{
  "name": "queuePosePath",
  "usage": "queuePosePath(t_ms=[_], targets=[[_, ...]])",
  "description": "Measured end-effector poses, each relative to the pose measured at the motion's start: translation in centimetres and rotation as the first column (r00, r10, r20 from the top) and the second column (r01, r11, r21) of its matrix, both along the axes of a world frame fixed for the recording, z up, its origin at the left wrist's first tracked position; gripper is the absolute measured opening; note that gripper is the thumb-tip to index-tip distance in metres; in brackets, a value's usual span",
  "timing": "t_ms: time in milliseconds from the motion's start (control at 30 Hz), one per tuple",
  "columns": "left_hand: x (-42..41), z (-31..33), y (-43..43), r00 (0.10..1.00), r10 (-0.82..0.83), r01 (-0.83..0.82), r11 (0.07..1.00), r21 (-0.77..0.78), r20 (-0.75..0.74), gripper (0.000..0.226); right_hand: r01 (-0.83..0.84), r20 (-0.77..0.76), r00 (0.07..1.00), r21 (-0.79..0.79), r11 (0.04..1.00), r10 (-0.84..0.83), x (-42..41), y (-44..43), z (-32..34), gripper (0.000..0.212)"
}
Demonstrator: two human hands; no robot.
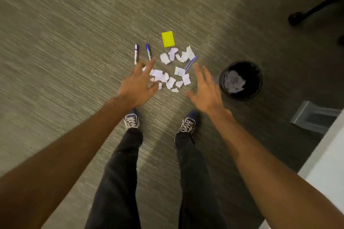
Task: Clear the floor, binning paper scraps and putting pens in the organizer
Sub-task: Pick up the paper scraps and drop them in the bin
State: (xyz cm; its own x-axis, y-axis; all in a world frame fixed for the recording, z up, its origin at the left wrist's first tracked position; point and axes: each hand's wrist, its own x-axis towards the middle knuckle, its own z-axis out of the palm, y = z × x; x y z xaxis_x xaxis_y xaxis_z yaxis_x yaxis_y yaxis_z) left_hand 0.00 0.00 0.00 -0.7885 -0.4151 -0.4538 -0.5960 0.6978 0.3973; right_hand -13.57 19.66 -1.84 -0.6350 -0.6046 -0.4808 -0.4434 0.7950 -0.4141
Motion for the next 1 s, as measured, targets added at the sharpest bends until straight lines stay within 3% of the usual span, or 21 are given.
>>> queuePosePath(t_ms=[100, 367, 567, 767, 1000], targets=[[-0.2, -6.8, -0.7, 0.995, 0.083, -0.087, 0.994, 0.071, 0.063, 0.078, 0.015, 0.057, 0.998, 0.058, 0.998, -0.018, 0.3, -1.0, -6.5, 0.105], [0.7, -27.4, -0.9, 0.965, 0.073, -0.145, 0.948, 0.283, 0.251, 0.093, 0.128, 0.131, 0.979, 0.197, 0.972, -0.155, 1.2, -1.4, -27.2, 0.126], [0.0, -41.9, -1.0, 0.924, 0.062, -0.165, 0.954, 0.249, 0.378, 0.120, 0.122, 0.124, 0.981, 0.217, 0.969, -0.151, 0.1, -2.8, -41.0, 0.140], [-1.6, -49.7, -0.7, 0.940, 0.098, -0.164, 0.970, 0.180, 0.326, 0.130, 0.164, -0.002, 0.986, 0.220, 0.962, -0.167, -1.2, -4.2, -48.7, 0.148], [-3.1, -51.8, 0.2, 0.948, 0.185, -0.222, 0.967, 0.124, 0.259, 0.127, 0.122, -0.093, 0.991, 0.277, 0.953, -0.100, 0.3, -6.5, -51.1, 0.149]])
